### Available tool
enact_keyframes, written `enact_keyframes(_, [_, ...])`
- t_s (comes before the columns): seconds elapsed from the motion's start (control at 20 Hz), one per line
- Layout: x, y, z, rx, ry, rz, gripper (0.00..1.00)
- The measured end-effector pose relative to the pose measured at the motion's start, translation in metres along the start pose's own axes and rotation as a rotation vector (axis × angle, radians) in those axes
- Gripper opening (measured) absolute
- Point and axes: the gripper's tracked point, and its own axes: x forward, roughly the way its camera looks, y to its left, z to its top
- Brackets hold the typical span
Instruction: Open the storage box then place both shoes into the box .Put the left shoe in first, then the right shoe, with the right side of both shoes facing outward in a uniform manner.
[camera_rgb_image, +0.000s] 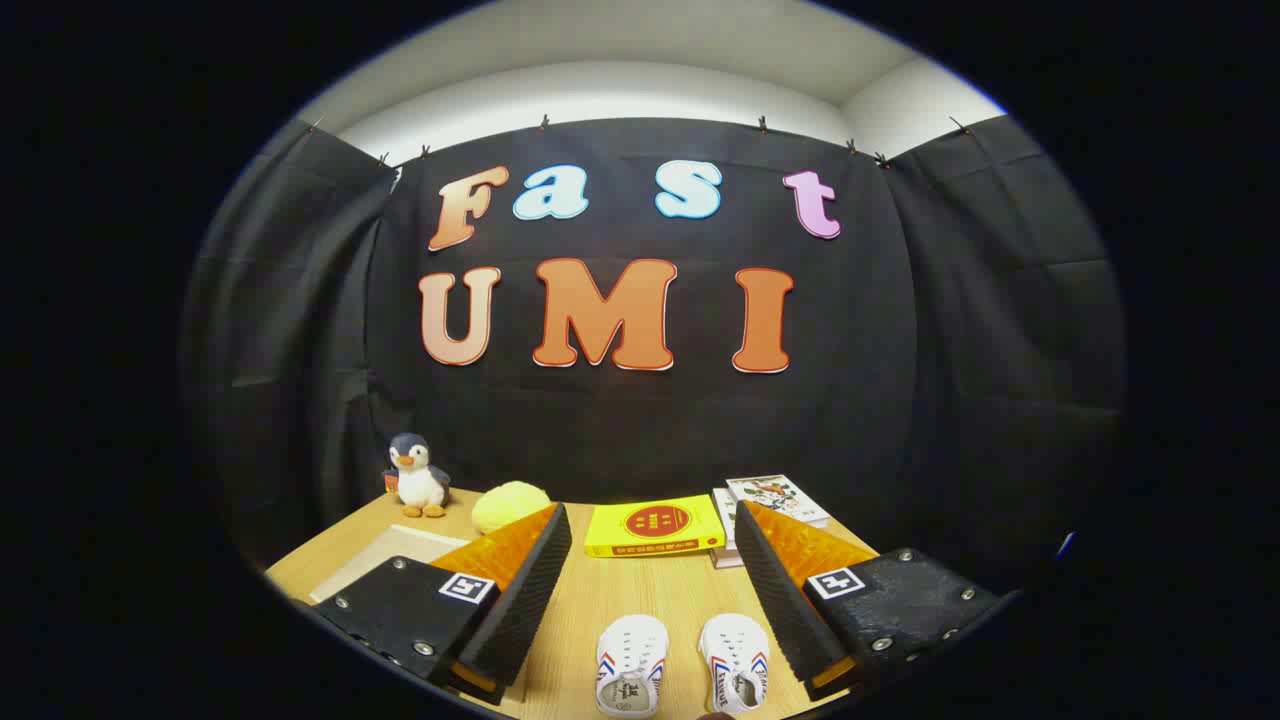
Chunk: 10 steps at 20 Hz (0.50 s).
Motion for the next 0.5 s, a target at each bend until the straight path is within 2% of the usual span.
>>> enact_keyframes(0.2, [0.003, -0.011, -0.006, -0.032, 0.021, 0.021, 0.98])
enact_keyframes(0.5, [0.014, -0.024, -0.007, -0.005, 0.037, 0.057, 0.98])
